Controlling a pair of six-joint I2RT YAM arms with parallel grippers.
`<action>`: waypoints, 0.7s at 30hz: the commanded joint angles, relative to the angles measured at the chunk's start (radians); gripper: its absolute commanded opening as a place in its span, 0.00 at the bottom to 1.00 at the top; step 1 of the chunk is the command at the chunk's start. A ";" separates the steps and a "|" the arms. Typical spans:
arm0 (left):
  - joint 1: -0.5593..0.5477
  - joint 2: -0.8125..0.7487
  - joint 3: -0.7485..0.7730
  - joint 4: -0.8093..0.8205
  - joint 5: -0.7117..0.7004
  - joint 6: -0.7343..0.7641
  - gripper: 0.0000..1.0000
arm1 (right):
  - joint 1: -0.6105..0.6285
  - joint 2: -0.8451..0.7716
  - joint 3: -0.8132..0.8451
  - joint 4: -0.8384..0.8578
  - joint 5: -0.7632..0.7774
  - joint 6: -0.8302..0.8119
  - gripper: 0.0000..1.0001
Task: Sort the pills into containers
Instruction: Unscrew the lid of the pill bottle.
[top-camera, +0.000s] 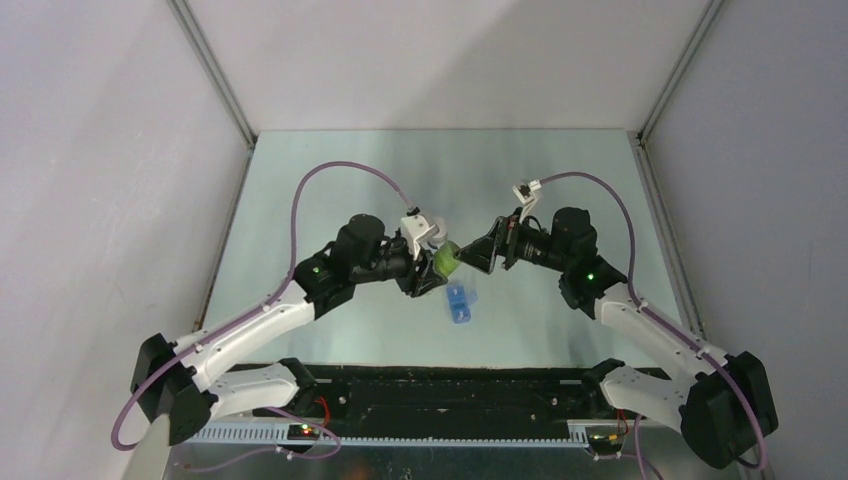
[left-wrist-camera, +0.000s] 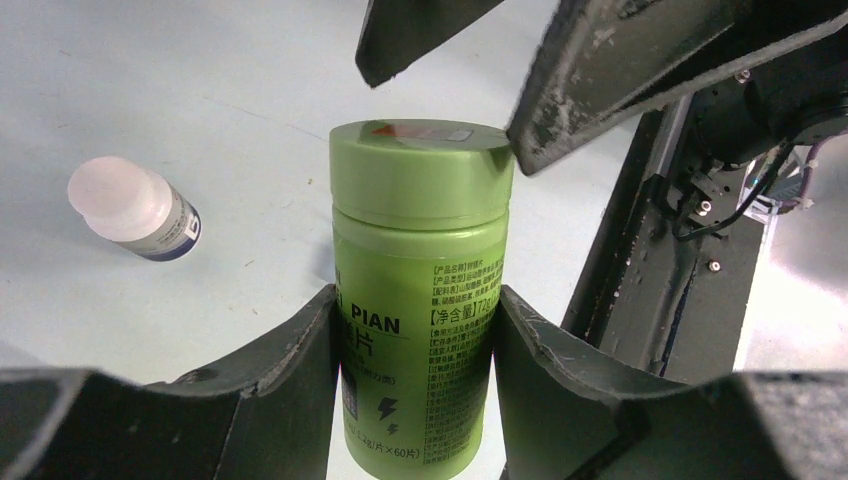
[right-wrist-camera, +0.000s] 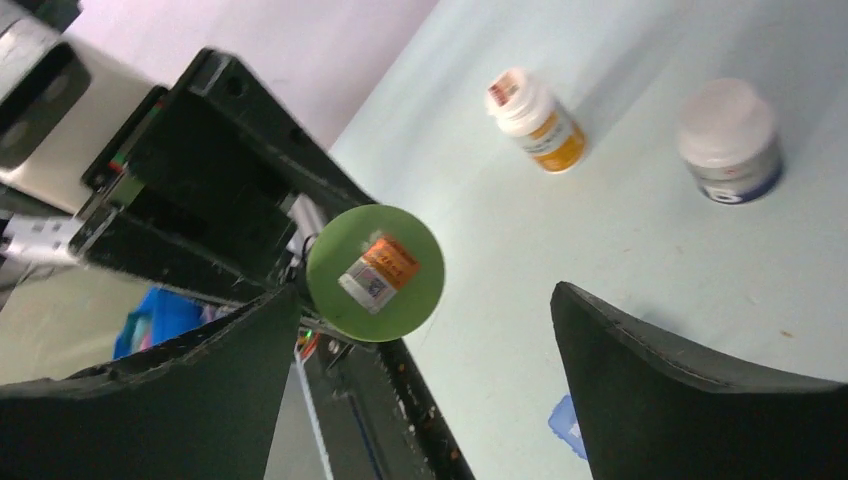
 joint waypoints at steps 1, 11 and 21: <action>0.006 0.008 0.055 0.030 -0.018 0.015 0.00 | 0.059 -0.077 0.044 -0.127 0.356 0.040 0.99; -0.002 0.050 0.061 0.018 -0.063 0.040 0.00 | 0.135 -0.026 0.121 -0.265 0.466 0.257 0.94; -0.003 0.048 0.056 0.034 -0.074 0.036 0.00 | 0.169 0.048 0.157 -0.275 0.454 0.332 0.81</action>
